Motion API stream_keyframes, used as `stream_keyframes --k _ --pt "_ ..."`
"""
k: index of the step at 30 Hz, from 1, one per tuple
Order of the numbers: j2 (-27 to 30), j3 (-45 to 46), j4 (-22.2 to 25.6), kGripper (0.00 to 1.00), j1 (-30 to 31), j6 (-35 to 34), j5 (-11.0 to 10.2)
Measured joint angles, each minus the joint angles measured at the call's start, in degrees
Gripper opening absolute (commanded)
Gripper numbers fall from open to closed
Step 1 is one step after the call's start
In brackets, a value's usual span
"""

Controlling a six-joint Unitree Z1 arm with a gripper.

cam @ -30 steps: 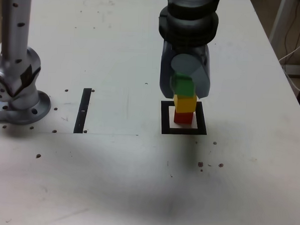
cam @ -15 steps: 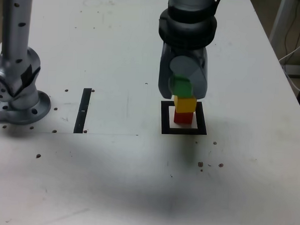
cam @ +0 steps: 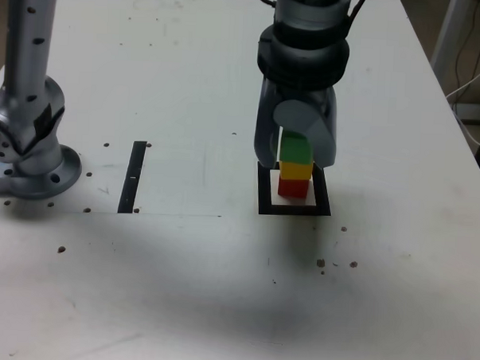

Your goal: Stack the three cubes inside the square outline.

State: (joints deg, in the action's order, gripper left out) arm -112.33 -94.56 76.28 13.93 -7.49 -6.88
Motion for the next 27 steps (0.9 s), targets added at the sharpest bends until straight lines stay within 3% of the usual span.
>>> stream_keyframes --k 11,27 --pt "0.94 0.06 1.09 0.99 -0.09 0.73 -2.41" --pt "17.39 0.14 9.15 0.99 -1.71 7.74 -1.51"
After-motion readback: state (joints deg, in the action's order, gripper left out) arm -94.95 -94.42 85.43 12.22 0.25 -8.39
